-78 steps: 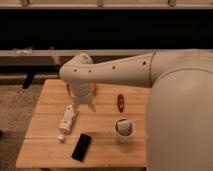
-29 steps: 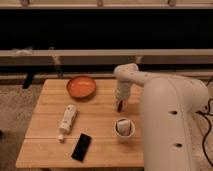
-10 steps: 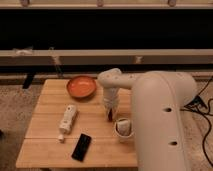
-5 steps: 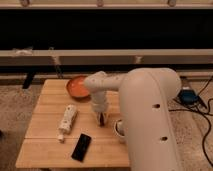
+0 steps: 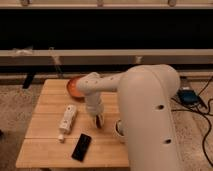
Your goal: Drag the pepper across the table
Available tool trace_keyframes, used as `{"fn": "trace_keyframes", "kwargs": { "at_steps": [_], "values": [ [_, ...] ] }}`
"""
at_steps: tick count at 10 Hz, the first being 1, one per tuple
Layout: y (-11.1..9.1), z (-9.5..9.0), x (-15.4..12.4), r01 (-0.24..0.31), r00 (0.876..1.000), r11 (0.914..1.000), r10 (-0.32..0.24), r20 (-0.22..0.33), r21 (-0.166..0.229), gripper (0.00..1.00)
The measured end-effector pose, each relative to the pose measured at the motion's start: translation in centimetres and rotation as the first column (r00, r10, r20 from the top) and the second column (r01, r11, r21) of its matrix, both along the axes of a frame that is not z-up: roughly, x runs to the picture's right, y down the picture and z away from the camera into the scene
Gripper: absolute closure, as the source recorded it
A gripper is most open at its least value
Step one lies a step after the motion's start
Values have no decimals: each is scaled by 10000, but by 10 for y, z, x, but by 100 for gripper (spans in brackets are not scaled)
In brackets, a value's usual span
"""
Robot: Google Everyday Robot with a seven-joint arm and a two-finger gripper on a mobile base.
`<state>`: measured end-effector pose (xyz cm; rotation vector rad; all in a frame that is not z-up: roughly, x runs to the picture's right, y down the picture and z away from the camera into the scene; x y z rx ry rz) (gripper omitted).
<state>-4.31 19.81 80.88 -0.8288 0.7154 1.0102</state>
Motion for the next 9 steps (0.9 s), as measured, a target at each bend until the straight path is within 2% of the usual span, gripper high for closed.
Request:
{"fn": "trace_keyframes", "kwargs": {
  "at_steps": [2, 3, 5, 7, 9],
  "values": [
    [-7, -17, 0, 304, 9989, 9995, -307, 347, 92, 20],
    [-17, -26, 2, 214, 9985, 9990, -234, 493, 404, 20],
    [-42, -36, 10, -134, 9989, 9926, 78, 473, 1210, 20],
    [-72, -34, 27, -677, 9974, 9749, 611, 376, 2120, 20],
    [-73, -33, 24, -714, 9971, 9732, 635, 430, 2187, 20]
  ]
}}
